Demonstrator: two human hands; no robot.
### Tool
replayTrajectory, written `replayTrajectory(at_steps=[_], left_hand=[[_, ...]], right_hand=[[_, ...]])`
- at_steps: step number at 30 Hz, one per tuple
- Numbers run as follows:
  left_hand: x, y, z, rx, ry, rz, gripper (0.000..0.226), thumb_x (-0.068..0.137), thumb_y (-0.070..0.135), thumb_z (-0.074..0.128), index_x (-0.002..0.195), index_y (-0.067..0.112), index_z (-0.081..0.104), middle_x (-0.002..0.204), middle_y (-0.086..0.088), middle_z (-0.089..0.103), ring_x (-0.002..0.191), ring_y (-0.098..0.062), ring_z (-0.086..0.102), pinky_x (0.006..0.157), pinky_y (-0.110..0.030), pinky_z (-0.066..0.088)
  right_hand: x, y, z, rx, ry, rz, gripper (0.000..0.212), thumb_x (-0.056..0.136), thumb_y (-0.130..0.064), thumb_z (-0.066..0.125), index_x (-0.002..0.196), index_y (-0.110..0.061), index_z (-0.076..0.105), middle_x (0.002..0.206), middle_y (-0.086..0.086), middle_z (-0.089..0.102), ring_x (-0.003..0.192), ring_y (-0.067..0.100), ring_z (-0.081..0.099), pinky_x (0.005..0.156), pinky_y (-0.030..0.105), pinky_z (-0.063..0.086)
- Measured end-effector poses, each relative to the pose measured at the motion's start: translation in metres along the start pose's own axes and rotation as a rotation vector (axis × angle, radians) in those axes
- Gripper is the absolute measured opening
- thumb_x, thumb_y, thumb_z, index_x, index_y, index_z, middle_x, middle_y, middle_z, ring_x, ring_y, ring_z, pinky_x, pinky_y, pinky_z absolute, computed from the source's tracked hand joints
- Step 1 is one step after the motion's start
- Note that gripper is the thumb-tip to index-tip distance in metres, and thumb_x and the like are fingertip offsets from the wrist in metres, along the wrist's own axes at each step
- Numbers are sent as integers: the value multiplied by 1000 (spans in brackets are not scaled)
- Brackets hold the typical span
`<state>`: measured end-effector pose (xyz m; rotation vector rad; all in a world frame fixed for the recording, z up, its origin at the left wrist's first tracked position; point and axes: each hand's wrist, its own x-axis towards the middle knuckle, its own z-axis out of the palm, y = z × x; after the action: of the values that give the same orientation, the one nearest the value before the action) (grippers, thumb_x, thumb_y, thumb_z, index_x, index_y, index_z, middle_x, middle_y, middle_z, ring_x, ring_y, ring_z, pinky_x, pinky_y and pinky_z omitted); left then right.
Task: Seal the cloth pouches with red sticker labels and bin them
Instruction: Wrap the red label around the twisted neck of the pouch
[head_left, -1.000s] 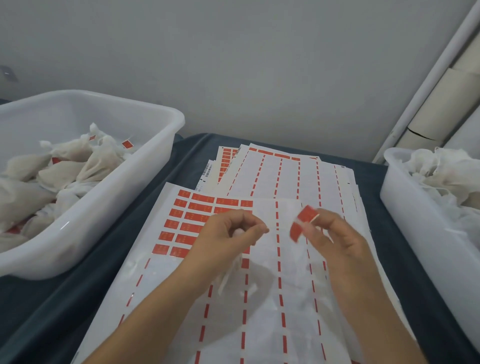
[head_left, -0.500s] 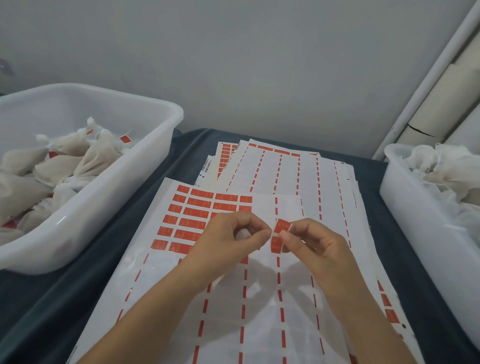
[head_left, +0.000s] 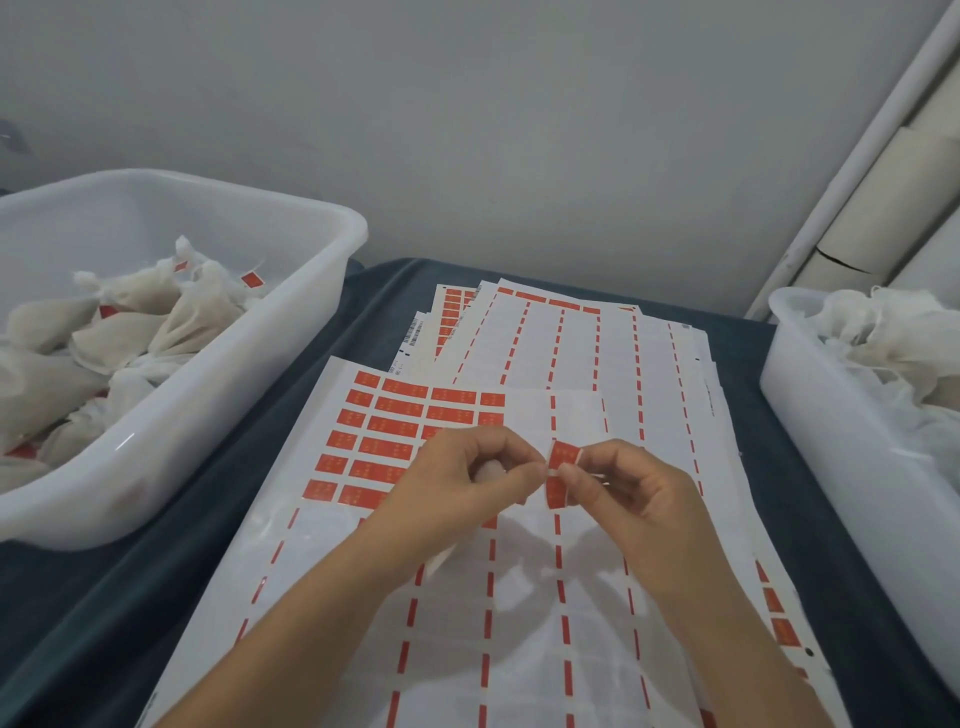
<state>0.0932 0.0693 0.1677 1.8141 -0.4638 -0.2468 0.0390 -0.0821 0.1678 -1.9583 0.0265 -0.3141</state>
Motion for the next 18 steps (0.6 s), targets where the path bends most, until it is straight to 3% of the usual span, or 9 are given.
replayTrajectory(at_steps=[3, 9, 11, 14, 16, 18], left_hand=[[-1, -1, 0, 32, -6, 44, 14, 79, 31, 69, 67, 36, 64, 70, 29, 62, 76, 13, 56, 54, 0, 42], [0, -3, 0, 34, 9, 61, 17, 81, 25, 67, 68, 35, 62, 71, 28, 61, 76, 11, 55, 58, 0, 42], [1, -2, 0, -3, 39, 23, 18, 81, 27, 67, 66, 35, 63, 70, 26, 61, 74, 11, 56, 55, -5, 46], [2, 0, -3, -124, 53, -64, 19, 80, 29, 68, 62, 36, 66, 67, 21, 63, 70, 9, 58, 65, -13, 42], [2, 1, -5, -208, 51, -113, 17, 79, 29, 68, 63, 33, 67, 65, 18, 64, 64, 8, 58, 71, -19, 42], [2, 3, -4, -239, 29, -127, 18, 79, 28, 68, 62, 29, 68, 60, 16, 62, 59, 8, 56, 72, -22, 40]], right_hand=[[-1, 1, 0, -7, -12, 0, 21, 69, -39, 60, 81, -23, 65, 79, -9, 70, 77, 1, 66, 69, 5, 47], [0, -1, -1, 54, 1, 29, 18, 67, -39, 61, 82, -30, 66, 79, -16, 71, 80, -4, 64, 64, 2, 45], [0, -3, 1, 74, 11, 46, 25, 68, -42, 60, 93, -38, 62, 88, -27, 67, 87, -8, 62, 62, 0, 44], [4, -4, -1, 95, 48, 108, 56, 66, -49, 58, 119, -48, 41, 101, -32, 60, 93, -3, 61, 62, 6, 47], [5, -4, -5, 107, 73, 141, 54, 65, -51, 58, 118, -44, 49, 99, -30, 61, 91, 2, 63, 69, 11, 50], [3, -6, -4, 126, 29, 149, 42, 66, -49, 59, 106, -40, 59, 91, -31, 64, 85, -4, 64, 63, 6, 50]])
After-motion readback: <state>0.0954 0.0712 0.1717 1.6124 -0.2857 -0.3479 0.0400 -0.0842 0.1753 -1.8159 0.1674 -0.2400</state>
